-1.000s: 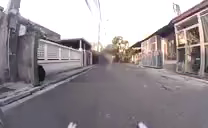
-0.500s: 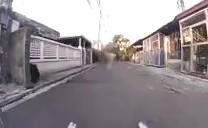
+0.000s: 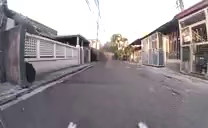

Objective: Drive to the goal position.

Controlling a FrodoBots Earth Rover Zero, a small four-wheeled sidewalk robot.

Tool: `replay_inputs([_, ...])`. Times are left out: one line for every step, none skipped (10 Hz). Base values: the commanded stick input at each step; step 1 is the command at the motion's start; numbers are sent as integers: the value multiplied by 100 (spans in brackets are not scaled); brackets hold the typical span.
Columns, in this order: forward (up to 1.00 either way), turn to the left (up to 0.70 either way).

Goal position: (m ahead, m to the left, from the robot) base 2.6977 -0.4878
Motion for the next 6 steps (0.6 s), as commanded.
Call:
replay_inputs([70, 0])
replay_inputs([70, 0])
replay_inputs([70, -2])
replay_inputs([70, -12])
replay_inputs([70, -26])
replay_inputs([70, -32])
